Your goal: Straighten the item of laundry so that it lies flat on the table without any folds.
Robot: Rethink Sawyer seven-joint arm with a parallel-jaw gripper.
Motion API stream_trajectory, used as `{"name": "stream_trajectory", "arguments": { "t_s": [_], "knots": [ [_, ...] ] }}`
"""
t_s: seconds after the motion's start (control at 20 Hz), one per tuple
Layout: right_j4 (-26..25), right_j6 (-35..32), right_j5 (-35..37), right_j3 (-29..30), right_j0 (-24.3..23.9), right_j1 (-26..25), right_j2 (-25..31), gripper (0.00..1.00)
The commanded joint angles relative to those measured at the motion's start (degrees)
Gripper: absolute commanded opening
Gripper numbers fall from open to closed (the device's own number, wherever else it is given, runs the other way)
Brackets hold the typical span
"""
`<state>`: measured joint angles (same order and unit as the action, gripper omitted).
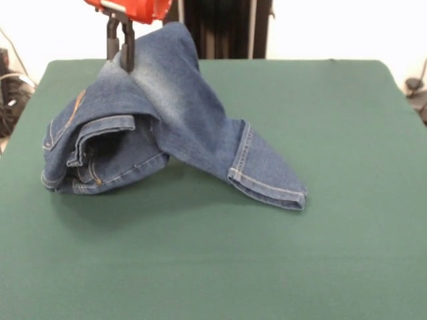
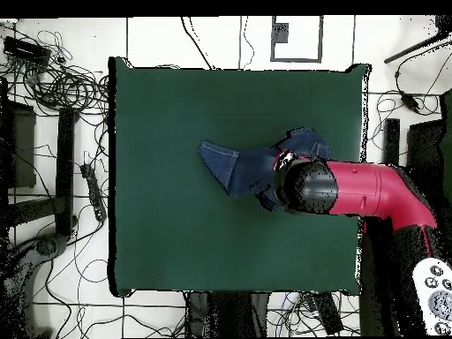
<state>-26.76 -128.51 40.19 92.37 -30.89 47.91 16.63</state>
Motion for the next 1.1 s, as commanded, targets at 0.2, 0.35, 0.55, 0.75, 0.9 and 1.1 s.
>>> {"name": "stream_trajectory", "arguments": {
  "t_s": [0.2,0.35,0.55,0.75,0.9,1.1],
  "knots": [
    [-1.3,11.1,-1.7,5.5,0.7,0.8,7.9,0.0],
    [-1.3,11.6,-1.2,5.4,0.6,0.6,8.4,0.0],
    [0.7,9.6,-3.0,6.8,-0.5,-0.9,9.6,0.0],
    [1.5,8.4,-5.3,8.1,-1.8,-3.2,11.0,0.0],
    [2.2,7.3,-5.7,9.1,-2.7,-4.9,11.7,0.0],
    [1.0,7.4,-5.8,9.4,-3.0,-6.4,12.1,0.0]
  ]
}}
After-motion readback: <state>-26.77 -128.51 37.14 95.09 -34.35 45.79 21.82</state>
